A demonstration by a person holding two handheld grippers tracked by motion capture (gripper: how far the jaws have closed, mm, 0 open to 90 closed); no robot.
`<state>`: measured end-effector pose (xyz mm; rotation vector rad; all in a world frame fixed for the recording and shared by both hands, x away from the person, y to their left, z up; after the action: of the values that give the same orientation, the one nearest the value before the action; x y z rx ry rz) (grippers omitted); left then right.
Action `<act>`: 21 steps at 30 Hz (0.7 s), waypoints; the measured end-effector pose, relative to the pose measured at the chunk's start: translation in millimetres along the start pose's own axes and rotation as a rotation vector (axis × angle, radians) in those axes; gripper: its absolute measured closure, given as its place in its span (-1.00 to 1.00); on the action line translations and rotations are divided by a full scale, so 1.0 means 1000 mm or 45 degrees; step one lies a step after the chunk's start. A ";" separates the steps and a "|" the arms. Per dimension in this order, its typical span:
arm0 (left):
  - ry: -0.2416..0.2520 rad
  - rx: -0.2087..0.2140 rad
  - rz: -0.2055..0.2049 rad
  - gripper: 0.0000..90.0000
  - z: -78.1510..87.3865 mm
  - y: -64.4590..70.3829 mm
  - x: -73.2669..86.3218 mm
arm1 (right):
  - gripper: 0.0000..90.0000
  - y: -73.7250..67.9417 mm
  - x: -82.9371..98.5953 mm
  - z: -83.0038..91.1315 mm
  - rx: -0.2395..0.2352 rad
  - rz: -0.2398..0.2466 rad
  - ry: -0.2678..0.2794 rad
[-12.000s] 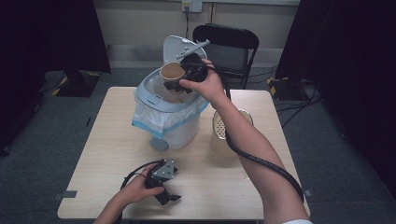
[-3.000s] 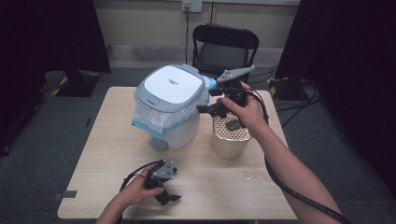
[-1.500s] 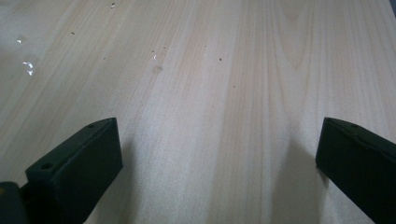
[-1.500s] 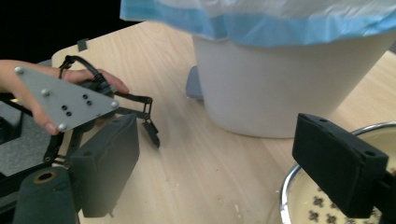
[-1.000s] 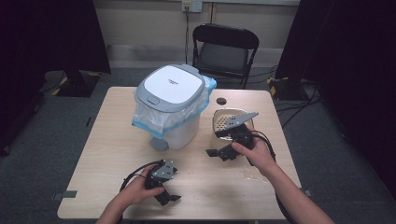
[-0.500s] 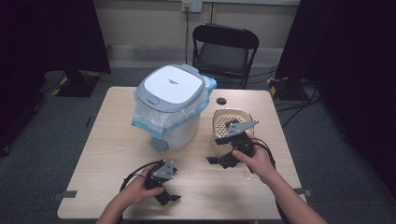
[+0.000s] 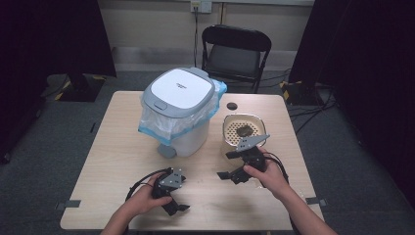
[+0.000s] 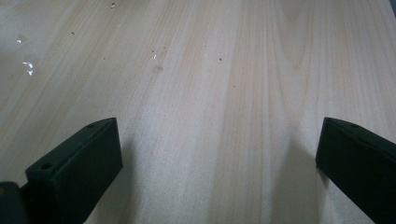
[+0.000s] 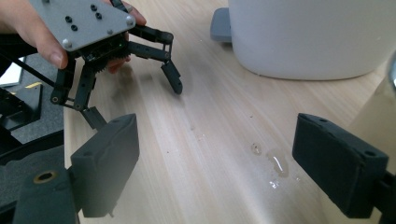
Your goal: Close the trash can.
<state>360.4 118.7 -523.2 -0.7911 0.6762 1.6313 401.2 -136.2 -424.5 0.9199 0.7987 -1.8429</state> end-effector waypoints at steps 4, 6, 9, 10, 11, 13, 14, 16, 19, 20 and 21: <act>0.002 0.000 -0.002 -1.00 0.000 0.000 0.000 | -0.68 -0.001 0.007 -0.002 -0.010 0.000 -0.007; 0.001 0.000 -0.002 -1.00 0.000 0.000 0.000 | -0.68 -0.001 0.009 -0.002 -0.013 0.001 -0.012; 0.001 -0.001 -0.002 -1.00 0.000 0.000 0.000 | -0.68 -0.003 0.016 -0.004 -0.019 0.003 -0.025; 0.002 0.000 -0.002 -1.00 0.000 0.000 0.000 | -0.68 -0.004 0.018 -0.004 -0.022 0.003 -0.027; 0.002 0.000 -0.002 -1.00 0.000 0.000 0.000 | -0.68 -0.004 0.020 -0.005 -0.028 0.000 -0.029; 0.002 0.000 -0.002 -1.00 0.000 0.000 0.000 | -0.68 -0.004 0.023 -0.005 -0.026 -0.002 -0.031; 0.002 0.000 -0.001 -1.00 0.000 0.000 0.000 | -0.68 -0.004 0.024 -0.005 -0.031 -0.004 -0.032; 0.002 0.000 -0.002 -1.00 0.000 0.000 0.000 | -0.68 -0.004 0.027 -0.005 -0.028 -0.006 -0.032; 0.002 0.000 -0.002 -1.00 0.000 0.000 0.000 | -0.68 -0.004 0.032 -0.006 -0.032 -0.015 -0.036; 0.003 0.000 -0.001 -1.00 0.000 0.000 0.000 | -0.68 -0.004 0.034 -0.006 -0.031 -0.016 -0.038; 0.002 0.000 -0.002 -1.00 0.000 0.000 0.000 | -0.68 -0.004 0.035 -0.006 -0.029 -0.017 -0.040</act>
<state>360.4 118.6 -523.3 -0.7931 0.6769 1.6296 388.2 -145.1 -457.0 0.8712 0.8072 -1.8516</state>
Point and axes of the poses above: each handheld gripper's, and its own axes: z roughly backward along the jaws, x roughly out of its underside, y roughly to its right, the point moved 3 cm from there along -z, roughly forward along the jaws, and after that the axes turned 7 degrees about y, right-handed, at the moved point
